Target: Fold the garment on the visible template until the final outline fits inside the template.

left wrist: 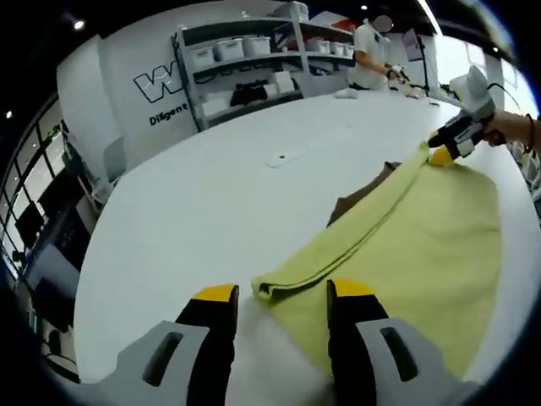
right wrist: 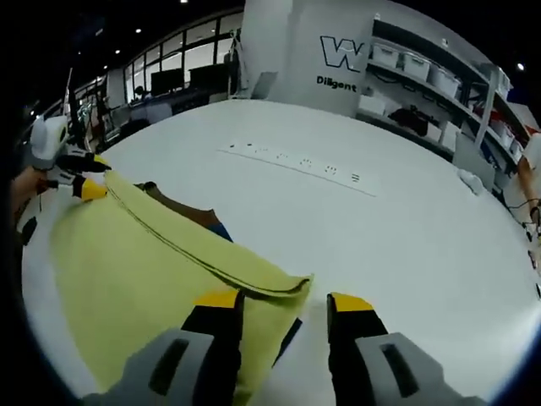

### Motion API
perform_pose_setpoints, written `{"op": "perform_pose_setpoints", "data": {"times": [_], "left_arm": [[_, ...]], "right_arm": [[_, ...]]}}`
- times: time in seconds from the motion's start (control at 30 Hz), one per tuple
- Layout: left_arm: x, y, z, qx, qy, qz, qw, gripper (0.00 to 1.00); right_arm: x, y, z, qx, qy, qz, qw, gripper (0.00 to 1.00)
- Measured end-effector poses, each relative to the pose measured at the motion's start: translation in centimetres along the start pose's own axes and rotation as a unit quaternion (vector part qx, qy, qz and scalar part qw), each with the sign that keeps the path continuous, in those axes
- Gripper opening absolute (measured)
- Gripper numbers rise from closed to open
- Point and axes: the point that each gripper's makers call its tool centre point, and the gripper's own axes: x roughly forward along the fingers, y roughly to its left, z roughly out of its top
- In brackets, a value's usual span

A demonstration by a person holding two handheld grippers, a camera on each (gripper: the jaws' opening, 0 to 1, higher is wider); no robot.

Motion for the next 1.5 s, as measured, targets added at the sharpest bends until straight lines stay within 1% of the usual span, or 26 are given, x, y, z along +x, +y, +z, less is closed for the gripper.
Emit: {"op": "perform_pose_setpoints", "data": {"times": [0.03, 0.1, 0.13, 0.17, 0.2, 0.23, 0.27, 0.3, 0.37, 0.4, 0.43, 0.53, 0.6, 0.73, 0.83, 0.93, 1.0, 1.13, 1.27, 1.33, 1.4, 1.5], "left_arm": [[0.2, 0.0, 0.1, -0.003, -0.002, 0.002, 1.0000, 0.49], [0.8, 1.0, 0.0, 0.003, 0.007, 0.029, 0.9996, 0.50], [0.9, 1.3, -0.1, 0.001, 0.009, 0.035, 0.9994, 0.49], [1.0, 1.8, -0.2, -0.011, 0.013, 0.049, 0.9986, 0.48], [1.1, 2.5, 0.1, -0.039, 0.005, 0.063, 0.9972, 0.47], [1.0, 2.8, 0.1, -0.048, 0.006, 0.070, 0.9964, 0.47], [0.9, 3.3, -0.1, -0.063, 0.014, 0.081, 0.9946, 0.47], [1.0, 3.4, 0.0, -0.061, 0.014, 0.076, 0.9951, 0.48], [1.0, 3.4, 0.0, -0.062, 0.018, 0.076, 0.9951, 0.48], [0.8, 3.3, 0.1, -0.061, 0.015, 0.073, 0.9954, 0.47], [0.7, 3.1, 0.3, -0.061, 0.012, 0.070, 0.9956, 0.46], [0.2, 2.6, 0.7, -0.081, 0.007, 0.063, 0.9947, 0.47], [-0.1, 2.4, 1.1, -0.098, 0.000, 0.055, 0.9936, 0.47], [-1.0, 2.0, 1.7, -0.106, -0.004, 0.051, 0.9930, 0.49], [-1.6, 1.6, 2.0, -0.119, -0.010, 0.044, 0.9919, 0.53], [-2.6, 1.1, 2.1, -0.124, -0.013, 0.041, 0.9914, 0.56], [-3.3, 0.6, 2.2, -0.132, -0.016, 0.033, 0.9906, 0.59], [-4.6, -0.3, 2.3, -0.162, -0.027, 0.018, 0.9862, 0.64], [-5.5, -1.1, 2.0, -0.165, -0.029, 0.009, 0.9859, 0.68], [-6.4, -1.8, 1.8, -0.158, -0.034, 0.002, 0.9869, 0.69], [-6.9, -2.4, 1.6, -0.154, -0.034, -0.007, 0.9875, 0.69], [-7.5, -2.8, 1.2, -0.149, -0.034, -0.011, 0.9882, 0.69]], "right_arm": [[0.2, 0.0, 0.3, 0.015, -0.005, -0.001, 0.9999, 0.35], [0.7, -0.3, 1.2, 0.032, -0.020, -0.001, 0.9993, 0.34], [0.8, -0.4, 1.3, 0.033, -0.020, -0.004, 0.9992, 0.33], [0.9, -0.6, 1.4, 0.034, -0.020, -0.008, 0.9992, 0.32], [1.1, -1.1, 1.5, 0.038, -0.017, -0.018, 0.9989, 0.31], [1.1, -1.2, 1.6, 0.043, -0.020, -0.021, 0.9987, 0.30], [1.1, -1.3, 1.7, 0.047, -0.023, -0.023, 0.9984, 0.30], [1.0, -1.4, 1.8, 0.069, -0.026, -0.028, 0.9969, 0.30], [1.0, -1.5, 1.8, 0.078, -0.029, -0.029, 0.9961, 0.30], [0.8, -1.4, 2.0, 0.115, -0.037, -0.023, 0.9924, 0.30], [0.7, -1.5, 2.0, 0.127, -0.038, -0.022, 0.9909, 0.30], [0.0, -1.5, 2.0, 0.129, -0.042, -0.023, 0.9904, 0.31], [-0.5, -1.0, 2.2, 0.143, -0.048, -0.011, 0.9885, 0.32], [-1.3, -0.4, 2.4, 0.154, -0.051, -0.002, 0.9868, 0.38], [-1.9, 0.3, 2.4, 0.157, -0.050, 0.008, 0.9864, 0.44], [-2.3, 1.0, 2.2, 0.156, -0.046, 0.018, 0.9866, 0.50], [-2.9, 1.6, 1.9, 0.154, -0.044, 0.026, 0.9868, 0.53], [-3.8, 2.4, 1.4, 0.146, -0.040, 0.033, 0.9879, 0.58], [-4.7, 3.3, 0.9, 0.142, -0.041, 0.047, 0.9880, 0.66], [-5.3, 4.1, 0.4, 0.134, -0.036, 0.063, 0.9884, 0.69], [-5.9, 4.6, 0.0, 0.127, -0.035, 0.069, 0.9889, 0.72], [-6.6, 5.2, -0.3, 0.122, -0.037, 0.079, 0.9888, 0.73]]}}
